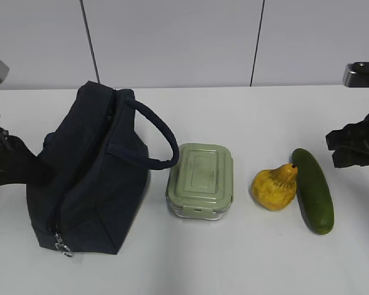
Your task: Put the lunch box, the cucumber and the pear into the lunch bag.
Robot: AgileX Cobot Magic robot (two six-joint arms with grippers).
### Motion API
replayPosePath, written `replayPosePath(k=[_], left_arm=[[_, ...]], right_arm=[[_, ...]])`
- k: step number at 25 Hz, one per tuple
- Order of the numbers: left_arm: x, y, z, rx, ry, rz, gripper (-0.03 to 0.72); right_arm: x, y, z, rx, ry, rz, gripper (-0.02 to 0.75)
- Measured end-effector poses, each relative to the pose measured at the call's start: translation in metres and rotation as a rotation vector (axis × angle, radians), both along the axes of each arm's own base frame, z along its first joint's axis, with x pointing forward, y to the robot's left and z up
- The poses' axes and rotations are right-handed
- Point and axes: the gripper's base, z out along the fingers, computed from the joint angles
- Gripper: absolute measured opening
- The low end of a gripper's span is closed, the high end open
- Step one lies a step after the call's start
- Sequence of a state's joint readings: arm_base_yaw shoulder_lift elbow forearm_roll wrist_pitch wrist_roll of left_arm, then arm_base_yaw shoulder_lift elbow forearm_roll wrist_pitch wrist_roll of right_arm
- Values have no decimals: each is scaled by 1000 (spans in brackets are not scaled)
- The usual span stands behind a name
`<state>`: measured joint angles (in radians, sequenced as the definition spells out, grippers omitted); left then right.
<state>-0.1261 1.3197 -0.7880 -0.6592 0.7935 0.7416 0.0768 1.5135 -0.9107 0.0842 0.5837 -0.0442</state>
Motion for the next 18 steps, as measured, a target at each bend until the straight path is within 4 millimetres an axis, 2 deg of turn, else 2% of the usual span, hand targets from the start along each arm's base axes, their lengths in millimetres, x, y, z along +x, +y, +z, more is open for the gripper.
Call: replayPosePath(k=[2,4,12,18], left_arm=[[0,0,-1,-1,4,1,18],[1,0,-1,-1,2,2,-7],[1,0,-1,-1,2,2,-13],[1,0,0,-1,1,2,-13]], right_arm=[[6,1,1,0,4,1,345],[14,1,0,3,14,0,351],[58,8,-11,38,110,-9,517],[92,12,-31,49,219,-4,546]])
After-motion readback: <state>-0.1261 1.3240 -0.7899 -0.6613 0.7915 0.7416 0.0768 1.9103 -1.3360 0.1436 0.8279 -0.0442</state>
